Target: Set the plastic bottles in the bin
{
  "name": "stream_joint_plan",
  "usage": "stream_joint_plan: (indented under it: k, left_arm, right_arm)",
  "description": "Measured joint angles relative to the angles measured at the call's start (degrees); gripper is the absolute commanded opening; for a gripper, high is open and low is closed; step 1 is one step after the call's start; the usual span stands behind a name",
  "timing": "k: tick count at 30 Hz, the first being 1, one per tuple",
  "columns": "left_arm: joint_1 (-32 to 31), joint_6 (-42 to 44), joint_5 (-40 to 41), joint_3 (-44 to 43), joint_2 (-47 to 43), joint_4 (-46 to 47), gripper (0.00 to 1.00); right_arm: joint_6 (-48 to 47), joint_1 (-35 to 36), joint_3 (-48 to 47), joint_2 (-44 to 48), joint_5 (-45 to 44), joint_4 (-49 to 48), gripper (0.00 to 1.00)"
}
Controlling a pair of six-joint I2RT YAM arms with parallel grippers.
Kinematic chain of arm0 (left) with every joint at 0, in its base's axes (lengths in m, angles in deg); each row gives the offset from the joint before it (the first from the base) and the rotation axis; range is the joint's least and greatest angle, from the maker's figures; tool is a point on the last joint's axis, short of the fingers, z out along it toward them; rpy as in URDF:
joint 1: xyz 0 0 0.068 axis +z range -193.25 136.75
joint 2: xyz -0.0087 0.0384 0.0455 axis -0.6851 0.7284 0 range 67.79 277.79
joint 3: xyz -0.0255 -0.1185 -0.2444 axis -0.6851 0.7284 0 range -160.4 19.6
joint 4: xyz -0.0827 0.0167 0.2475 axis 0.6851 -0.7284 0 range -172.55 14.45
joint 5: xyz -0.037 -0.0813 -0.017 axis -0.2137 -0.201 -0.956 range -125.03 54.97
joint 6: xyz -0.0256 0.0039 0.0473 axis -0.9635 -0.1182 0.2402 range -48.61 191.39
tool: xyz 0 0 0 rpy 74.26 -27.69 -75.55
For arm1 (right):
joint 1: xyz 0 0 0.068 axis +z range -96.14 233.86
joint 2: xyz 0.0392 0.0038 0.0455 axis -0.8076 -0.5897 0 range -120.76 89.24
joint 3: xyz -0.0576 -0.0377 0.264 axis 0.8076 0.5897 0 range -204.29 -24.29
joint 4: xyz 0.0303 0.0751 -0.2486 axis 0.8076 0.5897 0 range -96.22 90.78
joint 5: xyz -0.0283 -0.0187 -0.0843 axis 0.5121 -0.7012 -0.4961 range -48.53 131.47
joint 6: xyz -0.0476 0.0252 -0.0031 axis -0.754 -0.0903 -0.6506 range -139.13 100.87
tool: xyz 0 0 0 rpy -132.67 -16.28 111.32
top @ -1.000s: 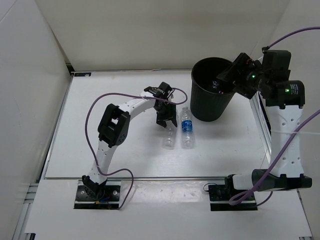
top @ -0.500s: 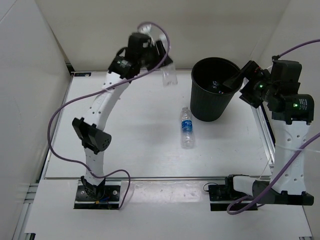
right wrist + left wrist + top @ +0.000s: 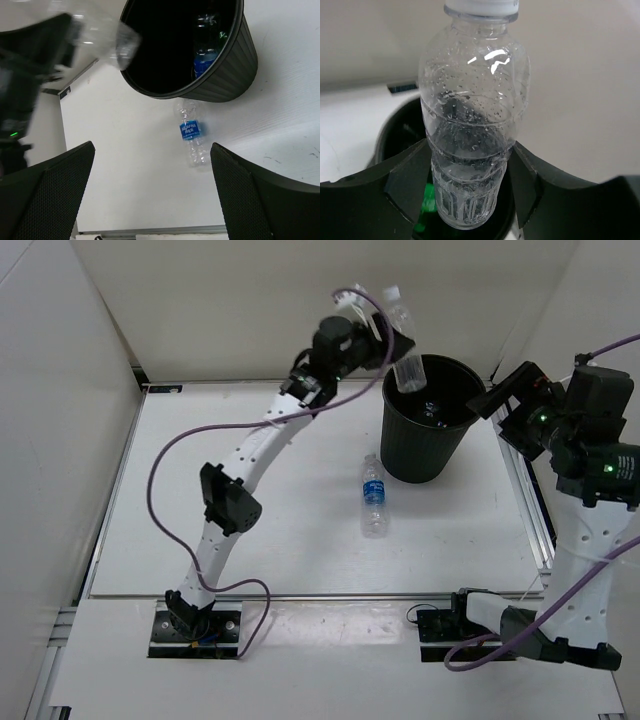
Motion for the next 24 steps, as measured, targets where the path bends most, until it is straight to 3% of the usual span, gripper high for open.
stream_joint_plan:
  k: [2,5,11,18,24]
  left_arm:
    - [-1.27,-0.15,-0.37,0.11,3.30,-0.48,0.76]
    - [-2.58,-0.48,-0.70,1.07,5.70,-1.36,1.00]
    - [-2.51,0.55,-0.31,7.82,0.98,-1.29,1.00]
    - [2.56,2.47,2.03,32.63,-22.84,-4.13,0.99]
    - [11.72,2.62,-9.77,49.48,-32.70,-5.05,1.00]
  right_arm:
    - [-0.39,-0.07,0.02,1.31,-0.66,0.55,1.00]
    - [-0.74,-0.07,0.46,3.50,-0.98,0.83,1.00]
    - [-0.94,-0.07,2.47,5.68,-1.01,1.70,1.00]
    - [-0.55,-0.07,3.80,4.72,0.00,1.51,1.00]
    - [-0.46,-0.07,7.48,4.92,0.96,0.68,1.00]
